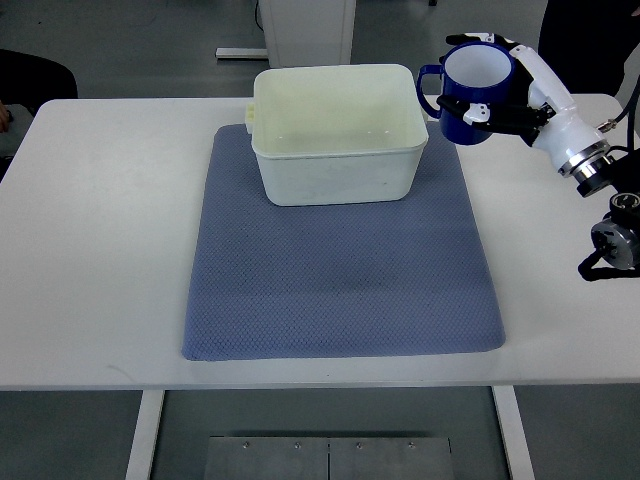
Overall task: Place cup in box with right hand
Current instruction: 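Carry the mug over the cream box and lower it inside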
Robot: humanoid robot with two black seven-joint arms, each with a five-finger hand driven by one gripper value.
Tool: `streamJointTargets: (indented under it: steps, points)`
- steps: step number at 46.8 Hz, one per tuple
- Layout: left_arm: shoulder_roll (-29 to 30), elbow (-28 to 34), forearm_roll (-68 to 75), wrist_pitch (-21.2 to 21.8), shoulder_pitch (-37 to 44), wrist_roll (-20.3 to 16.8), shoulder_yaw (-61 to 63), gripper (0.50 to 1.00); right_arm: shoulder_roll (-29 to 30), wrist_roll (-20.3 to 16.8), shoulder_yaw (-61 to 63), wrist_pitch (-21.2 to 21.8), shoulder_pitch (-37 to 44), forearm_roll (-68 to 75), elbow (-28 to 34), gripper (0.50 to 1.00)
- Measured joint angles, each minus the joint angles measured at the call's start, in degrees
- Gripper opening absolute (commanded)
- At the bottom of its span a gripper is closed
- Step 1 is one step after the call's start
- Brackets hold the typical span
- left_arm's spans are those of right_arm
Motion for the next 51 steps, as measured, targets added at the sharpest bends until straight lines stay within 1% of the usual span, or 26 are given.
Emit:
streamJointTargets:
  steps: [30, 39, 51]
  points:
    - [0.00, 0.00, 0.00, 0.00, 0.00, 0.00, 0.00, 1.000, 7.03, 0.00, -4.54, -0.06, 6.49, 0.95, -4.56, 0.500]
    - [0.00, 0.00, 0.00, 0.00, 0.00, 0.00, 0.00, 1.000, 10.82, 0.00, -5.68, -0.06, 8.19, 1.69, -6.61, 0.500]
    - [0.00, 0.00, 0.00, 0.00, 0.00, 0.00, 0.00, 1.000, 15.33, -0.39, -6.78, -0.06, 9.50, 1.80, -10.83, 0.500]
